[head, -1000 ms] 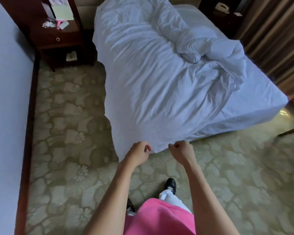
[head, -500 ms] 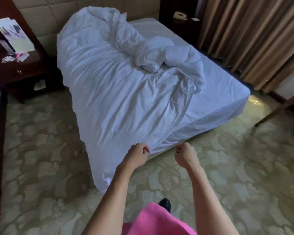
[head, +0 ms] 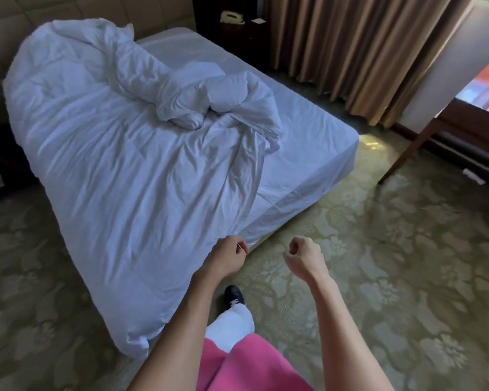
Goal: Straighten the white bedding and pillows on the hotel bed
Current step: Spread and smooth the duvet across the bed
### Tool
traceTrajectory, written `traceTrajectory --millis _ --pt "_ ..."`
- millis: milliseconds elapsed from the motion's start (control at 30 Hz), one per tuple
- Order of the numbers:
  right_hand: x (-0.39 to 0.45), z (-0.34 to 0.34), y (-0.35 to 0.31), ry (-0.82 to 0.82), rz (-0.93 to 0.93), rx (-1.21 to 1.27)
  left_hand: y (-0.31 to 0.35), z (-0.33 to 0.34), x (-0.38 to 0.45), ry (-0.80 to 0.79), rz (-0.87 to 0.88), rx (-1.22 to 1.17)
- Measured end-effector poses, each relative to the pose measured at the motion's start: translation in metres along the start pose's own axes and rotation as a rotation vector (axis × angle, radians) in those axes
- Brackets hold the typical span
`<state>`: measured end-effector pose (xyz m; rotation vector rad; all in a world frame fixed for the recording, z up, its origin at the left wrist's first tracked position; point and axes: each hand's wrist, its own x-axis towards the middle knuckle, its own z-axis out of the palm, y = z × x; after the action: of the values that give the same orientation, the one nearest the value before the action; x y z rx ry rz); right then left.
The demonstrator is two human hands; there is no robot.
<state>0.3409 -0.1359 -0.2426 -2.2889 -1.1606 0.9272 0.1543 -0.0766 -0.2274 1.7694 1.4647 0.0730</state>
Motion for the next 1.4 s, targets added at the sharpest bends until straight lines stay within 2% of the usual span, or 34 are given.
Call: traceTrajectory --millis 267,367,567,967,1200,1300,1400 --pt "0.098 -0.060 -0.004 0.127 0.098 -0.037 0.066 0.007 0.122 -0.154 0.122 0.008" --pt "0.138 -0.078 -0.013 0.148 0.141 -0.051 0.097 -0.005 0.173 -0.168 0.164 -0.017" --pt "0.240 -0.098 -0.077 0.169 0.085 0.009 0.124 -0.055 0.275 -0.154 0.179 -0.094" --pt "0.385 -0.077 -0.139 -0.087 0.023 -0.001 0.084 -0.103 0.380 -0.040 -0.038 -0.244" --pt "0.513 -0.051 -0.156 -0.307 0.002 -0.069 0.094 -0.109 0.446 -0.079 -0.175 -0.213" --pt "0.577 -0.046 -0.164 -0.368 0.063 -0.010 0.102 -0.120 0.487 -0.016 -0.261 -0.144" --pt "0.644 -0.042 -0.165 -0.439 0.142 0.039 0.108 -0.126 0.529 -0.042 -0.363 -0.047"
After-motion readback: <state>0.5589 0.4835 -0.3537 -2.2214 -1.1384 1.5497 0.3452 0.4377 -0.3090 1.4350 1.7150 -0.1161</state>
